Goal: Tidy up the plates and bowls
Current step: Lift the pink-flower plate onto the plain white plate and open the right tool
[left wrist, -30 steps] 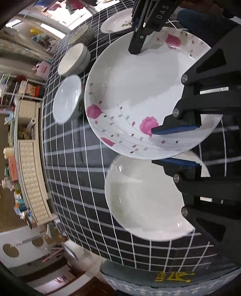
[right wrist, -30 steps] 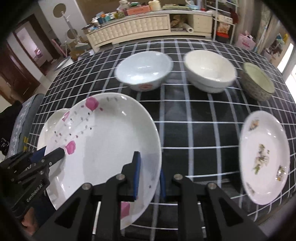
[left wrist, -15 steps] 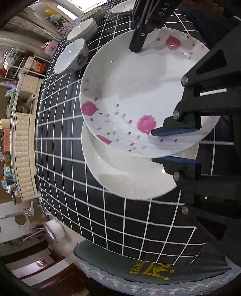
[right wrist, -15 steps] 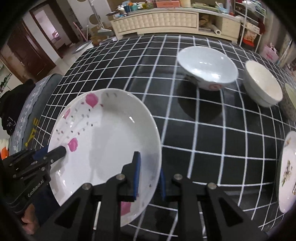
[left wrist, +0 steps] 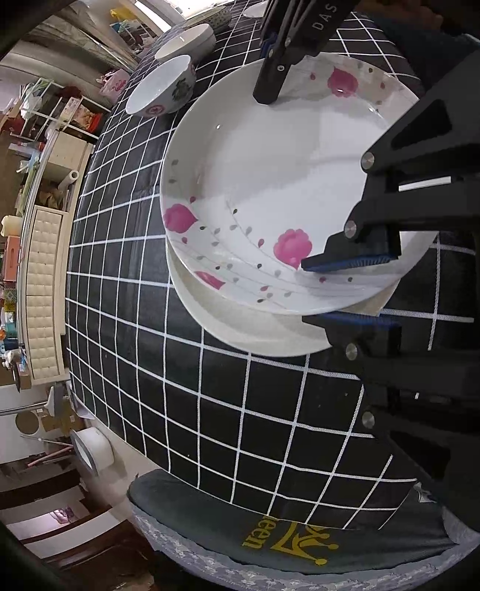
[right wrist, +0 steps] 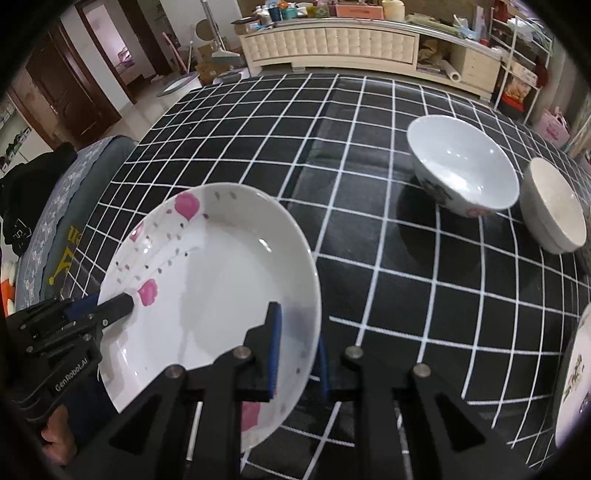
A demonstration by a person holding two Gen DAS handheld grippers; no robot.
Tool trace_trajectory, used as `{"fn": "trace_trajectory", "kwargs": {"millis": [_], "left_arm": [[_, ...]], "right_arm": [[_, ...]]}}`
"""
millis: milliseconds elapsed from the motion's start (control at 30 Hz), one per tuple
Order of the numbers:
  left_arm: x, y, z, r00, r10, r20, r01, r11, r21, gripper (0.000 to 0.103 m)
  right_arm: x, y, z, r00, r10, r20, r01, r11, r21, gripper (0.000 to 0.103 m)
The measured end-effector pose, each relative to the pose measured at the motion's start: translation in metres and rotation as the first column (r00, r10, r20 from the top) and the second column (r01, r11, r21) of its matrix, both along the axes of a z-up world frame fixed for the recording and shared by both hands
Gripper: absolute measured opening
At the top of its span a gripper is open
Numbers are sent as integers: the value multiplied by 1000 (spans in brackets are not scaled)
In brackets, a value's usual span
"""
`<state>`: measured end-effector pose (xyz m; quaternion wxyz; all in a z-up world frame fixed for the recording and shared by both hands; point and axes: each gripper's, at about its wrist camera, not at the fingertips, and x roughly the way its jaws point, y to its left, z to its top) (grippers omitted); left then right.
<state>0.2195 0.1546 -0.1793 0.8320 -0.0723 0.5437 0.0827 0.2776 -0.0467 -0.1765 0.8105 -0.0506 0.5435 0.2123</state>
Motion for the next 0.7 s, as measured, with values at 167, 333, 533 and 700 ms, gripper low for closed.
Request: {"fn": "trace_trajectory", "kwargs": {"millis": [167,333,533,700], "left_arm": [[2,13,-6,999,34,-9,-34,999,3,15],[5,20,-4,999,40,-2,-40,999,-20,14],[11,26,-5,998,62,-10,-62,996,-56,14],[9,25,0,997,71,-5,-71,997,-30,18]], "right_arm": [[5,10,-7,1000,8,-21,-8,1000,2,20],[10,17,-9,1000,7,-20,-7,1000,-8,20],[14,17,-11,999,7,-36,-7,1000,-2,20],[9,14,-2,1000,4,-3,-4,1000,-10,27]]}}
